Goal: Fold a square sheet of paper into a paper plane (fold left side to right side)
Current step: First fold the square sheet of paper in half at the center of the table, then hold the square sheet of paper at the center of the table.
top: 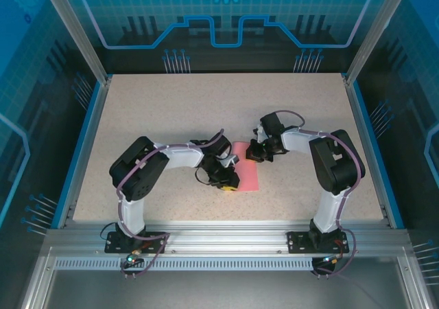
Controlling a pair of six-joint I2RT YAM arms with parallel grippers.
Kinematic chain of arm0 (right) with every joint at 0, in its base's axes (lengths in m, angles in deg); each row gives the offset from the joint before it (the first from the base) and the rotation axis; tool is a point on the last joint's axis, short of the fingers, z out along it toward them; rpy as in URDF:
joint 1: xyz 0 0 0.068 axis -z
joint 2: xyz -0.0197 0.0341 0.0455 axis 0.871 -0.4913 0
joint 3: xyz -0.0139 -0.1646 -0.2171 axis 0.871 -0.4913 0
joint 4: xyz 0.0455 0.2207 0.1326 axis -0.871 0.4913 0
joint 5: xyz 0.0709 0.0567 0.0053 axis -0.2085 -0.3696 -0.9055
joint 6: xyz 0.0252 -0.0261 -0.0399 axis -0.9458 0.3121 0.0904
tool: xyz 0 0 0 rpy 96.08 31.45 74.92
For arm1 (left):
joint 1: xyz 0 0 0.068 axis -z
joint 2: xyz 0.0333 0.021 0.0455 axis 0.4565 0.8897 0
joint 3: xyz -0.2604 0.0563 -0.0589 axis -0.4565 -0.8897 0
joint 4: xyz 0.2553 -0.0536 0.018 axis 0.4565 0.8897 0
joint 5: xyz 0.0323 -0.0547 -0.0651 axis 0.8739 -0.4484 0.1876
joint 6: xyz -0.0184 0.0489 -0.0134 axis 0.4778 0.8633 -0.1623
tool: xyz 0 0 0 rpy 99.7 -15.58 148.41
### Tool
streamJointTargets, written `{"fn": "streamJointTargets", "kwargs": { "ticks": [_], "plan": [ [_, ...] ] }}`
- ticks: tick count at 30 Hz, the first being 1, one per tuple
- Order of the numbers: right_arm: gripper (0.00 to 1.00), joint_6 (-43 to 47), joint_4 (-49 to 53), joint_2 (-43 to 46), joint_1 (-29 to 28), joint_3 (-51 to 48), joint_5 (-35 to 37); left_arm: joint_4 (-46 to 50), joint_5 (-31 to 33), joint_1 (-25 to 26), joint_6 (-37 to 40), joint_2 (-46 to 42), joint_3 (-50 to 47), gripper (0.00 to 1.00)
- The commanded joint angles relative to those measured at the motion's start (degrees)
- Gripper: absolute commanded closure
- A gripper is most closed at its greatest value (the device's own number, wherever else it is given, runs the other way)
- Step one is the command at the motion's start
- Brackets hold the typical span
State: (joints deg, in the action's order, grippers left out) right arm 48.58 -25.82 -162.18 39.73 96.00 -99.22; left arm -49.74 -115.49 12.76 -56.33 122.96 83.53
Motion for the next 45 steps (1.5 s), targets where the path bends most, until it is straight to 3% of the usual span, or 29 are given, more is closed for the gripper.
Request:
{"fn": "streamJointTargets", "kwargs": {
  "ticks": [1,8,15,29,45],
  "plan": [
    [1.00,0.5,5.4,-3.3,0.7,-1.2,5.9,3.8,-1.4,0.5,0.9,-1.7,-2.2,0.78],
    [1.00,0.8,5.7,-3.1,0.7,-1.2,5.9,4.6,-1.1,0.2,1.8,-4.4,-2.5,0.78],
    [1.00,1.4,4.6,-2.8,0.5,-1.4,4.8,3.7,-2.8,-6.3,2.0,-9.8,0.0,0.76],
    [1.00,2.1,4.4,-2.3,0.0,-1.3,4.6,2.0,0.8,-7.6,4.2,7.3,18.5,0.76],
    [0.98,3.9,3.4,-0.8,-0.3,-1.5,3.8,0.2,1.9,-7.3,1.0,12.9,17.5,0.77]
  ]
}}
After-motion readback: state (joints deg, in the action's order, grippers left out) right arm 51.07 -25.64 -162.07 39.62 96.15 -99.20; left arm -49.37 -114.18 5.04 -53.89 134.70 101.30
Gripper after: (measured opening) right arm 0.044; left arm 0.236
